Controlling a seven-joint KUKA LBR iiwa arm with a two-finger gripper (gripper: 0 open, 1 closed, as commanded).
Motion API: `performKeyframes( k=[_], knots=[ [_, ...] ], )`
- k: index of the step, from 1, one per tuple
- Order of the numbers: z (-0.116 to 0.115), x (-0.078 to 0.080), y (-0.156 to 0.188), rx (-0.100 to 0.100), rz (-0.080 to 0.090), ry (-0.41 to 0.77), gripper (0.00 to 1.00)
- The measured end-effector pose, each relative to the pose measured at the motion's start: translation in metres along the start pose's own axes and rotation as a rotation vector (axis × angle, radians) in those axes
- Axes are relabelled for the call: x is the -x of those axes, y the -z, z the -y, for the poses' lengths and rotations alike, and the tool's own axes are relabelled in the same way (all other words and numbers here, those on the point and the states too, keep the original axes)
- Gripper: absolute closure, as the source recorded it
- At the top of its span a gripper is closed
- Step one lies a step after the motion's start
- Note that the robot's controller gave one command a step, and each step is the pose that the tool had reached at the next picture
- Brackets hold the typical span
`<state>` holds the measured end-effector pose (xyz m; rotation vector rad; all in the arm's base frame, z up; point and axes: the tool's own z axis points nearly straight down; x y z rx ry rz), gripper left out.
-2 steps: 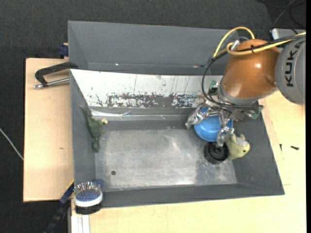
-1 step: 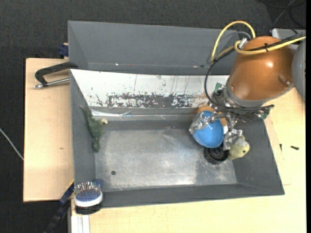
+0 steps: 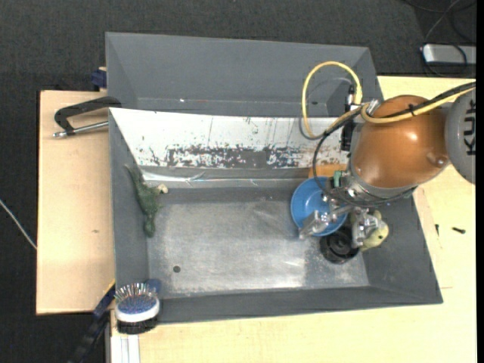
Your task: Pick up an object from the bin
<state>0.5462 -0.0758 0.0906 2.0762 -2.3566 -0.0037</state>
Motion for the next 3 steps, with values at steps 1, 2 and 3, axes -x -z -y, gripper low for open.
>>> performKeyframes(
  k=[1, 2, 3],
  knots=[
    [-0.025, -0.016, -0.001, -0.002, 0.003, 0.399, 0.0],
    [-0.025, -0.018, 0.0, -0.002, 0.001, 0.397, 1.0],
    [-0.011, -0.027, 0.122, -0.015, -0.002, 0.409, 1.0]
  ],
)
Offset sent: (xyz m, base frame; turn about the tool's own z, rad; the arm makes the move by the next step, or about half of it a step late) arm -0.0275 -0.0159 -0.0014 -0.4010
